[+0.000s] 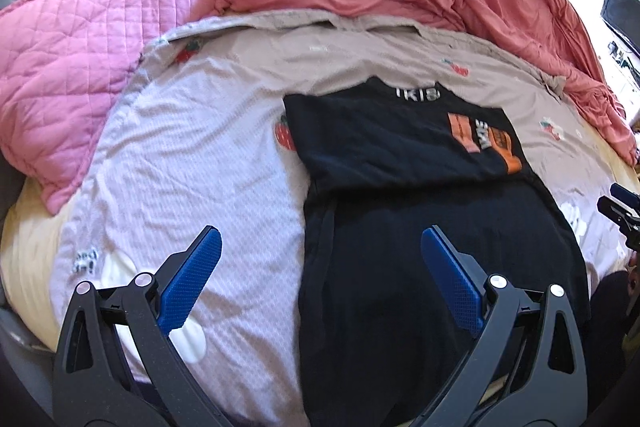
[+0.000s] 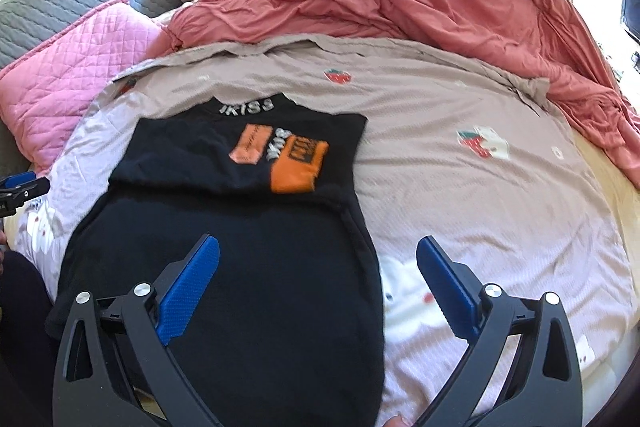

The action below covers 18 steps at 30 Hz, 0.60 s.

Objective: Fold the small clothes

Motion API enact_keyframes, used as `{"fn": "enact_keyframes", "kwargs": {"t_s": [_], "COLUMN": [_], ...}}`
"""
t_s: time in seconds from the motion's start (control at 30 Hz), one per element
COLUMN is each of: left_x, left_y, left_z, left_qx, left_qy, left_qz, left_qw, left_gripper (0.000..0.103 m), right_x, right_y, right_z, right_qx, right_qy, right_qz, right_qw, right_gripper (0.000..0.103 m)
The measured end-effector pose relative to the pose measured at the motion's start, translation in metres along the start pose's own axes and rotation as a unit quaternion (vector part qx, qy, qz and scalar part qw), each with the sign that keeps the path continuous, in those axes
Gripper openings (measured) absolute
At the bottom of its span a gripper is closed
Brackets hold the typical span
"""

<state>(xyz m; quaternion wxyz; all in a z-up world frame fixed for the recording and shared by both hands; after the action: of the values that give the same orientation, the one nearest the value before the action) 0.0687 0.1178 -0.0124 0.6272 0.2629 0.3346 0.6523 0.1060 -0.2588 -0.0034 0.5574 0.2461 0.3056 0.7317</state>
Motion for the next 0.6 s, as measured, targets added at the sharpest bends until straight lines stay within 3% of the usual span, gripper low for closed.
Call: {"fn": "enact_keyframes", "kwargs": {"t_s": [0.2, 0.33, 0.6], "left_x": [-0.008, -0.008, -0.005], "left_y": [-0.003, -0.008, -0.017], "left_z": [-0.025, -0.042, -0.069], "left_qx": [0.03, 0.064, 0.117], "left_qy": [-0.018, -0.002, 0.011], "left_qz": [0.007, -0.02, -0.022], "left_qw": [0.9994, 0.9978, 0.9928], "left_gripper": [0.094, 0.094, 0.094], "right_x": [-0.011, -0.016, -0.018], "right_y": [0.007, 0.004, -0.007], "right_z": [-0.028, -0.043, -0.06], "right_qx": [0.034, 0.063, 0.114], "right_qy": [-0.009, -0.011, -0.014], "right_qz": [-0.01, -0.023, -0.032], "right_qw": [0.999, 0.998, 0.993], "right_gripper": [0.098, 0.098, 0.098]}}
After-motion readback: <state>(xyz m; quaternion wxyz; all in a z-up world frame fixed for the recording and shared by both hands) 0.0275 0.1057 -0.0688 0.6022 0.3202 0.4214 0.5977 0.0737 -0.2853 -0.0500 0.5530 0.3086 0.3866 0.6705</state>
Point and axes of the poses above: each gripper's, at about its wrist camera, not at the fingertips, and y roughly against the way its jaws point, x to its left, z to its top, the point moved 1 cm from there along -y, roughly the way its jaws point, and after that the axes turned 4 degrees about -x, right-handed, at the moved point
